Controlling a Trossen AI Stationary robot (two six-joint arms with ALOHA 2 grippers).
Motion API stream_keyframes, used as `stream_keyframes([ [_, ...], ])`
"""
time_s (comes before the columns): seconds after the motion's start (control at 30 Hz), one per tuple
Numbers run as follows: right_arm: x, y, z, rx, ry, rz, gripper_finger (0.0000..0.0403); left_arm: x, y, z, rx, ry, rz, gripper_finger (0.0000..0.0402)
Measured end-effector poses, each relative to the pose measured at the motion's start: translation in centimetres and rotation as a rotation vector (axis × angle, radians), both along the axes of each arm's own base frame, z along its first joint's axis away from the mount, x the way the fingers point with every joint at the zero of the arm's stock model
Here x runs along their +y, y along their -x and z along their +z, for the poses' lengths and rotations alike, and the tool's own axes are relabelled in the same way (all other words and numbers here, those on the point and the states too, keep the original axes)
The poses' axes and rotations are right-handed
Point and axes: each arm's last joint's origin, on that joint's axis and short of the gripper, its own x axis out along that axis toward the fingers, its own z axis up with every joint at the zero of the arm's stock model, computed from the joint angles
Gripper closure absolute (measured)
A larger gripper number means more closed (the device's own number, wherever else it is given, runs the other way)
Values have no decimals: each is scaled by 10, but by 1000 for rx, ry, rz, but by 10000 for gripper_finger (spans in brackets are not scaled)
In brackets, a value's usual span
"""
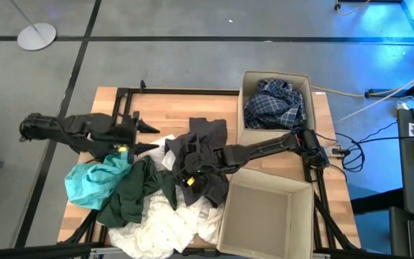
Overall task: Sort clothes
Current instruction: Put the green sweater into the top laundry organizer
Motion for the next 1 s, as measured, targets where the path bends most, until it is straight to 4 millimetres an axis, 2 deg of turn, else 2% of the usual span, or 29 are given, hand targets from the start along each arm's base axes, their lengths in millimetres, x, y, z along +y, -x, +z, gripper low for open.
stream_keyframes([
  [0.13,0,1,-2,23,5,0,130,-10,-18,10,281,48,-9,152],
  [0.23,-1,3,-3,46,12,1,130,-20,-24,14,479,97,-18,157],
  [0.4,-2,8,-9,119,45,15,130,-40,-26,12,720,255,-6,161],
  [0.57,-2,8,-9,118,57,26,130,-62,-17,1,909,369,52,161],
  [0.67,-2,7,-8,108,66,35,130,-72,-11,-3,970,416,125,161],
  [0.83,-2,6,-7,94,63,35,130,-85,-3,-5,962,478,198,161],
  [1.0,-2,6,-8,96,63,34,130,-95,-1,-27,964,529,243,161],
])
